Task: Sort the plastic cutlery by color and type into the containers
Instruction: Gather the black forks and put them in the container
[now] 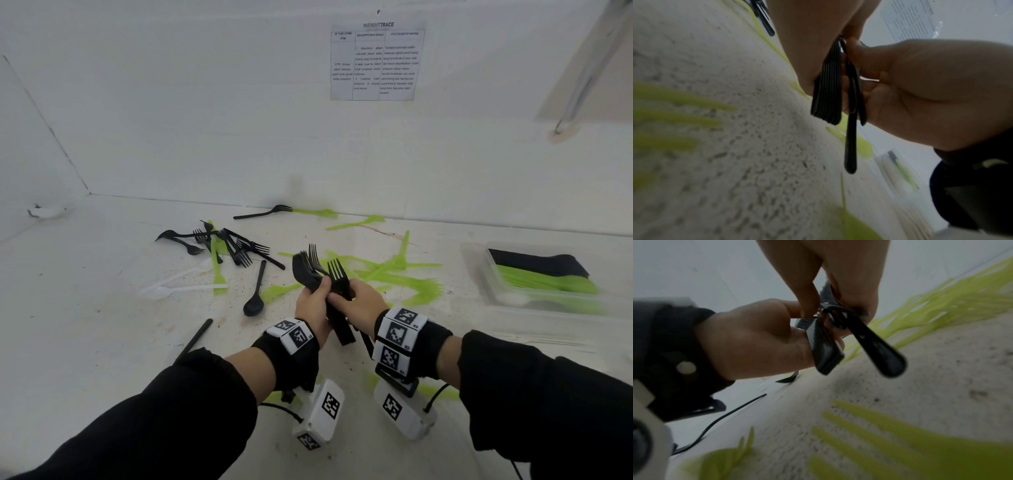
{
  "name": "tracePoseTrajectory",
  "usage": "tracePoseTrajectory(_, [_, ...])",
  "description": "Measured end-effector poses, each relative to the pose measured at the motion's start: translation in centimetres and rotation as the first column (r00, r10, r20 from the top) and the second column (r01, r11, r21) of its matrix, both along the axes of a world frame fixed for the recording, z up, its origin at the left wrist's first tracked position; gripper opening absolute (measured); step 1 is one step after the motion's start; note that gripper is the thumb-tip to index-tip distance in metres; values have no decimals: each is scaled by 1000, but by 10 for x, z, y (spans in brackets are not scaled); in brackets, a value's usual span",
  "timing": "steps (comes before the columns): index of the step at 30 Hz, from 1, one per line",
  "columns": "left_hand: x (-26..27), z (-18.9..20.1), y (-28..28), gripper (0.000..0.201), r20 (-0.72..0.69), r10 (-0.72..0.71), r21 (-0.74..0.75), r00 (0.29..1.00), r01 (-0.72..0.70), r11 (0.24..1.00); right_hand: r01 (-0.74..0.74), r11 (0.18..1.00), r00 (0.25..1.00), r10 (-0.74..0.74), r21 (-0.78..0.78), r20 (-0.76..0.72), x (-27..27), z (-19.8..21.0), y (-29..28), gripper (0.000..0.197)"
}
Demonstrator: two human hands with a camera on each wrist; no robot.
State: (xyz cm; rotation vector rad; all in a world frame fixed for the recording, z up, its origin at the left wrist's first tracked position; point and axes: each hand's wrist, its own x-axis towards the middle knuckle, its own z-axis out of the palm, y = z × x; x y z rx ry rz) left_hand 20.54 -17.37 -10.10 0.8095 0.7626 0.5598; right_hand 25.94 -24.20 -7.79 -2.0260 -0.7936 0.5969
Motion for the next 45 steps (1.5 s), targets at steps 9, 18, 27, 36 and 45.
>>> tracePoseTrajectory(9, [3,-9,9,18,-75,95,-18,993,-96,995,197,980,980,-196,-14,44,10,-3,0,26])
tracePoseTrajectory(18, [1,-1,3,25,-6,-33,-25,999,33,999,3,995,998,3,-97,64,3,-3,1,18])
tracePoseTrajectory(27, [-1,-3,6,22,-43,14,-19,999,-15,1000,7,994,990,8,-112,137,1,0,2,27])
tracePoseTrajectory(36, [-6,-2,5,12,-45,-18,-21,999,17,1000,-43,998,999,44,-48,31,5,4,3,22])
tracePoseTrajectory(45, [-10,-2,2,13,-21,-21,18,1000,22,1000,60,997,998,-59,49,-23,8,-4,2,23])
